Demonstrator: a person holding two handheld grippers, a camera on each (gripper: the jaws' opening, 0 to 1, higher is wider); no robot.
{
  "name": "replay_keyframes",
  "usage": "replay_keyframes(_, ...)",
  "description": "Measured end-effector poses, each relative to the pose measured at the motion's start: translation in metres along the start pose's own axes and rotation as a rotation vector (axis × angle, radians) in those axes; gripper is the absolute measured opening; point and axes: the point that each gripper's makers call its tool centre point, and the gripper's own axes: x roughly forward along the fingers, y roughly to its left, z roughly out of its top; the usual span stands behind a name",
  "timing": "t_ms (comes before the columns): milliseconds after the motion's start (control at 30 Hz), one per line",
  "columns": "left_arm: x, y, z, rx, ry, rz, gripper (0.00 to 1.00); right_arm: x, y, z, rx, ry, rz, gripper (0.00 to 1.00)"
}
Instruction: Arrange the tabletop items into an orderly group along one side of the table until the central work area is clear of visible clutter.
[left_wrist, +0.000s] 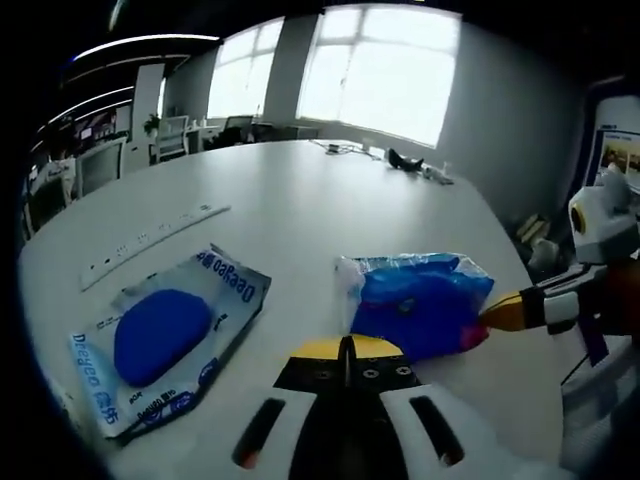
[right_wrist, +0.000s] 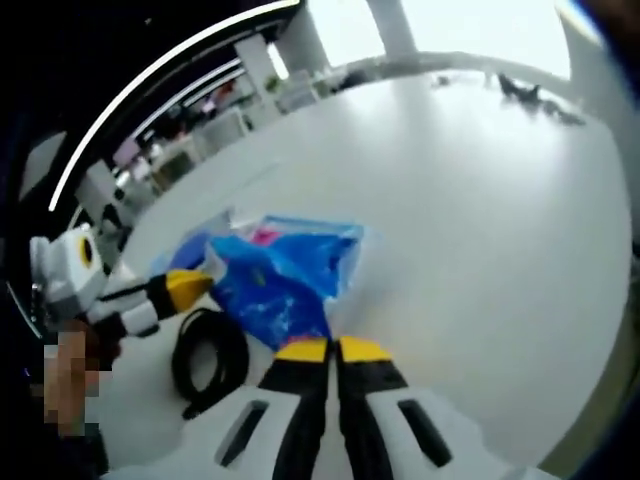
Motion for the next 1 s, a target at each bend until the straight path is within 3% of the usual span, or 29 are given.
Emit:
replay_keyframes(133, 0.001, -0.004, 0.005, 0.006, -0.012, -0.006, 0.0, 0.004, -0.008, 0.015, -0.13, -0.01, -0.018, 0.0)
replay_keyframes(633, 0.011, -0.004, 0.019, -0.049, -0.045, 0.035, 0.0, 0.038, -0.018, 0.076, -0.226, -0.028, 0.01, 0.0)
replay_keyframes(833, 0.02, 0.004, 0.027, -0.104, -0.069, 0.097, 0.0, 0.061, -0.017, 0.099, -0.293, -0.025, 0.041, 0.0)
replay_keyframes(933, 0.026, 0.009, 0.031, -0.201, -0.096, 0.111, 0.0, 0.07, -0.015, 0.111, -0.321, -0.036, 0.055, 0.0)
replay_keyframes(1000, 0.03, 0.013, 0.031, -0.203, -0.098, 0.119, 0.0, 0.076, -0.014, 0.118, -0.338, -0.044, 0.064, 0.0)
